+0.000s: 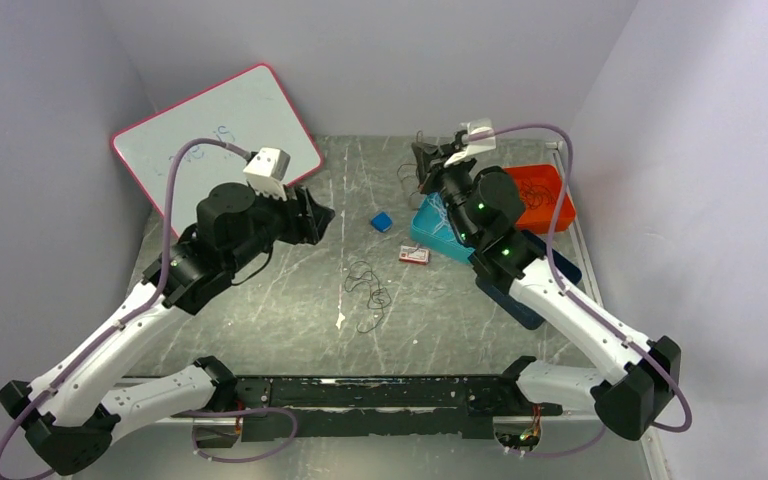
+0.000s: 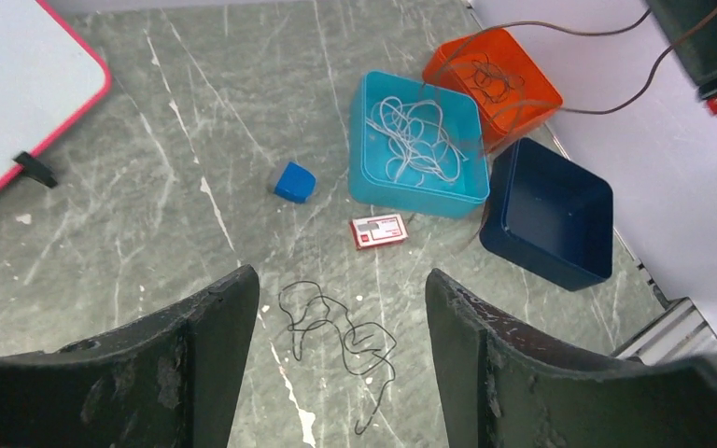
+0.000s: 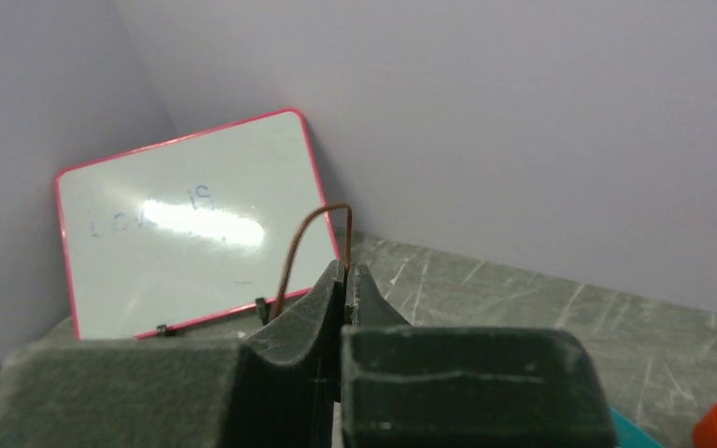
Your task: Untangle the cables
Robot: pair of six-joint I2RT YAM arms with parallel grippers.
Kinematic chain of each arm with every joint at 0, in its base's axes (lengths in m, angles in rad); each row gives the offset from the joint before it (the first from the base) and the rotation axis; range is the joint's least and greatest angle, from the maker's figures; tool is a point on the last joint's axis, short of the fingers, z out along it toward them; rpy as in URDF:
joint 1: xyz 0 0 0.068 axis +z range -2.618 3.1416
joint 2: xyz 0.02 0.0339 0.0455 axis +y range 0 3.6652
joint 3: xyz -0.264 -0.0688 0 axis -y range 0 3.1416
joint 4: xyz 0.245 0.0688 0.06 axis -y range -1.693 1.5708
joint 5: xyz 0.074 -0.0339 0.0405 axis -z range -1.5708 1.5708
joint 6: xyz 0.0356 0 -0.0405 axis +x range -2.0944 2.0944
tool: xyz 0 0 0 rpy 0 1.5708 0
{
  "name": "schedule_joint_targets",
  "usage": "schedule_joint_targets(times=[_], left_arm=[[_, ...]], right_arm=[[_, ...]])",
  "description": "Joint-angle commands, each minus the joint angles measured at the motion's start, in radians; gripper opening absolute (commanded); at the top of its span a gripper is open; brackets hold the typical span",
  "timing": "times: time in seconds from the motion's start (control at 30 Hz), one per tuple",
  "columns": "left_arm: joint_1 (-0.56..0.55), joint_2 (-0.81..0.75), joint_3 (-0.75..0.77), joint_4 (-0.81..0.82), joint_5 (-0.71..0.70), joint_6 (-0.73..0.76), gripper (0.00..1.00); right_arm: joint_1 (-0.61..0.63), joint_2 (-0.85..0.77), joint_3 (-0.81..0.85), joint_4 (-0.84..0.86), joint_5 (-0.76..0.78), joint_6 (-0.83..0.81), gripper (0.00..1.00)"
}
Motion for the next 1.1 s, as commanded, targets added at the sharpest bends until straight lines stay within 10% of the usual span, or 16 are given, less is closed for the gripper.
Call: schedule_joint_targets(times=[0.0,1.07], left_arm=[[0.005,0.015,-0.028,0.072,0.059,-0.035,0.70],[0.005,0.027,-0.085,0.043,0.112,-0.010,0.69]], right_arm=[[-0.057,-0.030,0.055,-0.128,0.010,0.060,0.00],[-0.602,0.089,0.189,-0.268,-0.108,0.263,0.00]])
